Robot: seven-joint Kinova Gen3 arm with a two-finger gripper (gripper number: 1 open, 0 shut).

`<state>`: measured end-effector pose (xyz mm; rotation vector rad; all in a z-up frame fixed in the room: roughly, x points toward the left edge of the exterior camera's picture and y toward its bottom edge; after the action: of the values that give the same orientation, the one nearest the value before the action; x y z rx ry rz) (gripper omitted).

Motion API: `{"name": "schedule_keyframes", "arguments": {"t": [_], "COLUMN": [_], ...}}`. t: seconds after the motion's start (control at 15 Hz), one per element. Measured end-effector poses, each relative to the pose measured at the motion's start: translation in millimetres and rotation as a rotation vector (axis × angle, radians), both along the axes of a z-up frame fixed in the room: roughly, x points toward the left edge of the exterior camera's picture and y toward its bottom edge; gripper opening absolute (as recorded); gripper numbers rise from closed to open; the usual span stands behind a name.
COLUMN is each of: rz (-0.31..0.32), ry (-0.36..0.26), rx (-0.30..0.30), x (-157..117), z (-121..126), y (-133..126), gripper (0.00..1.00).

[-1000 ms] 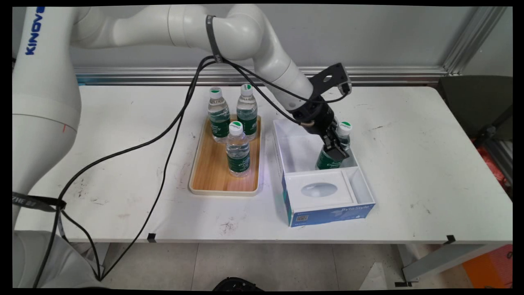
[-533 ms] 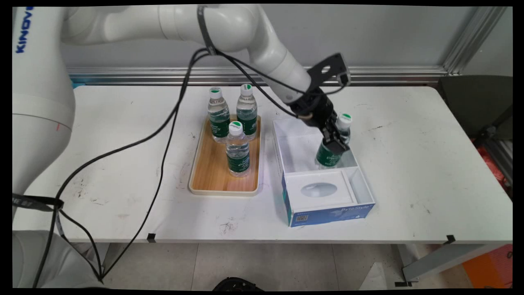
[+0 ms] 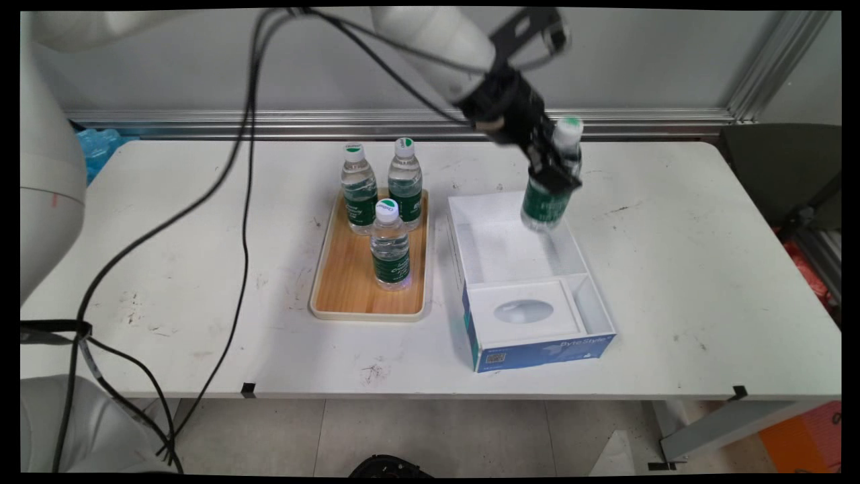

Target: Place the picked object on the tray

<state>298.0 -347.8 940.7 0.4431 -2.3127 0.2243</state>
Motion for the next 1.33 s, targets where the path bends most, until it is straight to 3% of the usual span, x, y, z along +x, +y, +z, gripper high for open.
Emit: {"name": "schedule_keyframes", "arguments": {"t": [0.33, 0.73, 1.07, 1.33], "rz": [0.033, 0.111, 0.147, 0.171], "ry": [0.034, 0.058, 0.049, 0.031], "rx": [-0.045, -0.050, -0.018, 0.019], "x": [26.7, 90.5, 147.3, 190.0], "z": [58.6, 111.4, 126.6, 124.5], "y": [15.3, 41.0, 66.0, 90.0], "gripper": [0.00, 0.00, 0.00, 0.00]}}
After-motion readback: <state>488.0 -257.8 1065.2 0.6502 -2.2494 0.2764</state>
